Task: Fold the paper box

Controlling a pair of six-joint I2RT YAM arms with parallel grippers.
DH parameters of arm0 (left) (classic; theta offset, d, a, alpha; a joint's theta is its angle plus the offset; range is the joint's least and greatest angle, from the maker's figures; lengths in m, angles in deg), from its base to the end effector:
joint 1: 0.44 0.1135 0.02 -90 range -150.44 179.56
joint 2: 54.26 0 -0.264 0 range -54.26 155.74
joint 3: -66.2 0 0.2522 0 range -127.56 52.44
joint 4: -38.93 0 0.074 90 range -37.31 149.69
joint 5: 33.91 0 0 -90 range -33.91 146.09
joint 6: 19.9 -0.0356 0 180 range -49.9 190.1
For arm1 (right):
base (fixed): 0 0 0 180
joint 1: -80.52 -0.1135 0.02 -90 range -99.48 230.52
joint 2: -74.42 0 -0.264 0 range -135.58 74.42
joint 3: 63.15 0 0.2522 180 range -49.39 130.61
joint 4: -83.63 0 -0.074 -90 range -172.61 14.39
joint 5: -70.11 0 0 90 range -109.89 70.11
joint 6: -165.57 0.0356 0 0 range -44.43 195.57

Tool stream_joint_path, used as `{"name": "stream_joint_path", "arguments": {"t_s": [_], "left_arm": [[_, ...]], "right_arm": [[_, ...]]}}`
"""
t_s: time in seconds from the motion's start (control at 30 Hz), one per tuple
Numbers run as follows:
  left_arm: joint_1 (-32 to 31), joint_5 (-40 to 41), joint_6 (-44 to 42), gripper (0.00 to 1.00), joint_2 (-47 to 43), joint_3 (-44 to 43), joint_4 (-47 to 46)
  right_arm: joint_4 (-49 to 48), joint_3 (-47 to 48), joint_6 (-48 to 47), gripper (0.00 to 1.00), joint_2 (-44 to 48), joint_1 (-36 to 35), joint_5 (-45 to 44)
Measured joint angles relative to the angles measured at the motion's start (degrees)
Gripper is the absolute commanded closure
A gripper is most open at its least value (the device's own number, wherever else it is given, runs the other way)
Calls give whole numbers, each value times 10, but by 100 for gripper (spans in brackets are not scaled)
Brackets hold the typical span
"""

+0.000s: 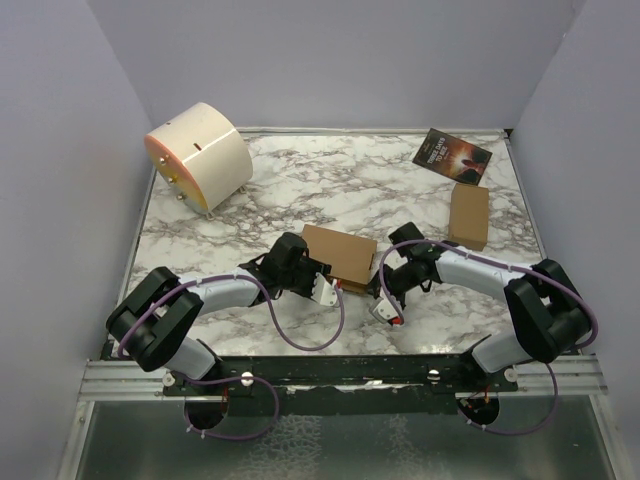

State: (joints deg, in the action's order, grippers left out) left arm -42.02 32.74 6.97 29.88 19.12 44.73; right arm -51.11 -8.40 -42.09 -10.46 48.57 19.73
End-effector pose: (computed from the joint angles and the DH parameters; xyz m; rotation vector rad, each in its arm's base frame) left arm 0.1945 -0.1914 0.1516 1.9059 1.2139 -0.2733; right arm 0.1918 0.1463 0.1517 -2.4010 0.5345 0.4346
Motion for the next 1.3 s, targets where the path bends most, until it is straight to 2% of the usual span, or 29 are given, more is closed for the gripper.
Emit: {"name": "stream_joint_path", "arguments": {"t_s": [0.23,0.47,0.53,0.6,0.73,0.83,0.93,1.07,1.2,1.3], "left_arm": [[0,0,4,54,0,0,0],[0,-5,23,54,1,-7,7],[0,-7,33,54,1,-10,10],[0,-9,42,54,1,-11,12],[-2,-11,62,54,1,-17,20],[-5,-12,80,48,1,-21,26],[-11,-13,109,38,-1,-26,32],[-18,-19,176,31,-26,-26,35],[-21,-12,268,28,-97,-25,11],[-16,40,372,29,-129,-30,-7]], "right_arm": [[4,1,5,82,0,0,0],[52,51,110,72,25,12,28],[56,71,172,65,37,31,52],[38,88,282,58,48,63,74],[-43,109,542,56,39,113,56],[-66,141,680,56,-10,132,33],[-86,154,768,55,-58,137,12],[-88,155,857,56,-97,145,-10],[-89,169,917,59,-121,164,-16],[-90,171,947,69,-129,175,-24]]}}
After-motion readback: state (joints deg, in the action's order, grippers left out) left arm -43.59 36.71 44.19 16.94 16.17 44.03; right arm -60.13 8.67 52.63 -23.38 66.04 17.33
